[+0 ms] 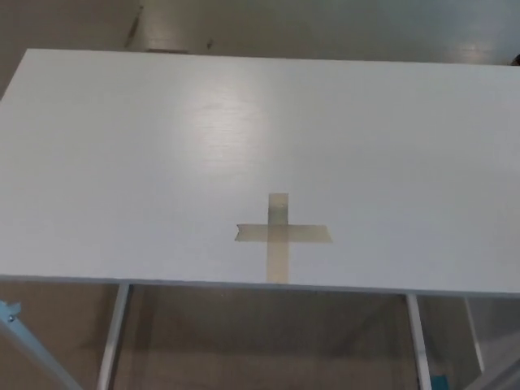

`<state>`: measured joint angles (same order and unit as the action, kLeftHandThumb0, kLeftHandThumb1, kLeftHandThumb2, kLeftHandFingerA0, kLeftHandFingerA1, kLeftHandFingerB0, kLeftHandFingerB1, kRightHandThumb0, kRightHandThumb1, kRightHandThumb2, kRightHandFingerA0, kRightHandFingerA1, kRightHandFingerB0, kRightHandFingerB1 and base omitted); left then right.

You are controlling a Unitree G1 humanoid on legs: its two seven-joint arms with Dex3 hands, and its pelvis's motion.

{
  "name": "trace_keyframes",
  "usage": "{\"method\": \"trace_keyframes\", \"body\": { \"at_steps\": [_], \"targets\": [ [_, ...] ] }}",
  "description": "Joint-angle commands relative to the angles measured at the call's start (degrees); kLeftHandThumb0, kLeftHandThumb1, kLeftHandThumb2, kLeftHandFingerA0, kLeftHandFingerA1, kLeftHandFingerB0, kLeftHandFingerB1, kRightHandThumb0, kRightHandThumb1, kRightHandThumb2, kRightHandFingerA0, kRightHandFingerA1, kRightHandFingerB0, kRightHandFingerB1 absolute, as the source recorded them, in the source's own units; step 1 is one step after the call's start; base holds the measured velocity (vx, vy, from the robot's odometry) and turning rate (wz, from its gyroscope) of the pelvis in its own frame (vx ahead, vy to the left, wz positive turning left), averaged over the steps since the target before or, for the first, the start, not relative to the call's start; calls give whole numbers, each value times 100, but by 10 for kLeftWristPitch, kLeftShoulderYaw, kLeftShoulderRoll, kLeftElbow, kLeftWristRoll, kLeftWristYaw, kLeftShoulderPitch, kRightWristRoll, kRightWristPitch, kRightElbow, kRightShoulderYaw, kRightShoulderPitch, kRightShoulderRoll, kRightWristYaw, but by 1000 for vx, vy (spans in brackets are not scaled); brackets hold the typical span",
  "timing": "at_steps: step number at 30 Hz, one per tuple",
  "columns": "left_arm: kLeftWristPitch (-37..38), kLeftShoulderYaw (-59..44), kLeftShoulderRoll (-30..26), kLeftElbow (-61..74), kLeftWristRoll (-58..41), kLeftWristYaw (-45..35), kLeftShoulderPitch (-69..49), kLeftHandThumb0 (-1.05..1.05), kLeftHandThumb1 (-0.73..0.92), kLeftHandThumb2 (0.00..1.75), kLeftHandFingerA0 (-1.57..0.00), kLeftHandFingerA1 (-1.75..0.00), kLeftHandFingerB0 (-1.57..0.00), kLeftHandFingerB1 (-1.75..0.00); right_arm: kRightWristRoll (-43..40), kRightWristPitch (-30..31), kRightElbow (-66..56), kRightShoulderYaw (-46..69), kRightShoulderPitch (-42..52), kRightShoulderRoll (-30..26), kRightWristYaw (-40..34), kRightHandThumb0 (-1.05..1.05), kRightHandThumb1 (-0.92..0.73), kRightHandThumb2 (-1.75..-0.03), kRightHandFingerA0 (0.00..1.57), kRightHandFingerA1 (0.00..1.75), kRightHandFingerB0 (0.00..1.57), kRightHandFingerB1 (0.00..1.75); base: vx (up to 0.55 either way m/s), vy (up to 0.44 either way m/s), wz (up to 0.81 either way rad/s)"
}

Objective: Use the left hand to take the pink dumpling toy on a person's hand and put it on the desk.

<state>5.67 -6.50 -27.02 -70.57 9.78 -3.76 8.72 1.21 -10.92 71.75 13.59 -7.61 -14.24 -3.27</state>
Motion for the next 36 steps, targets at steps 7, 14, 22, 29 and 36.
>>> {"method": "trace_keyframes", "body": {
  "at_steps": [7, 14, 22, 29, 36],
  "targets": [
    [12, 2, -4, -15, -9, -3, -3, -42, 67, 60, -57, -39, -41, -35, -8, -24, 16, 5, 4, 4, -7, -24, -69, -60, 60, 45, 44, 39, 0, 0, 0],
    [17, -2, -4, -18, -14, -8, -3, -42, 67, 60, -57, -40, -41, -35, -8, -27, 17, 5, 3, 3, -7, -24, -69, -60, 60, 45, 44, 39, 0, 0, 0],
    [20, 5, -5, -19, -13, -2, -3, -41, 67, 60, -57, -40, -42, -35, -5, -24, 19, 2, 1, 3, -10, -23, -69, -60, 60, 44, 43, 39, 0, 0, 0],
    [21, 2, -4, -19, -20, -2, -6, -41, 67, 60, -56, -40, -42, -35, -4, -24, 19, -1, 4, 3, -12, -23, -69, -60, 60, 44, 44, 39, 0, 0, 0],
    [20, -2, -3, -21, -27, -9, -4, -47, 57, 82, -54, -53, -36, -46, -7, -26, 20, 1, 4, 4, -8, -23, -69, -60, 60, 45, 44, 39, 0, 0, 0]
  ]
}}
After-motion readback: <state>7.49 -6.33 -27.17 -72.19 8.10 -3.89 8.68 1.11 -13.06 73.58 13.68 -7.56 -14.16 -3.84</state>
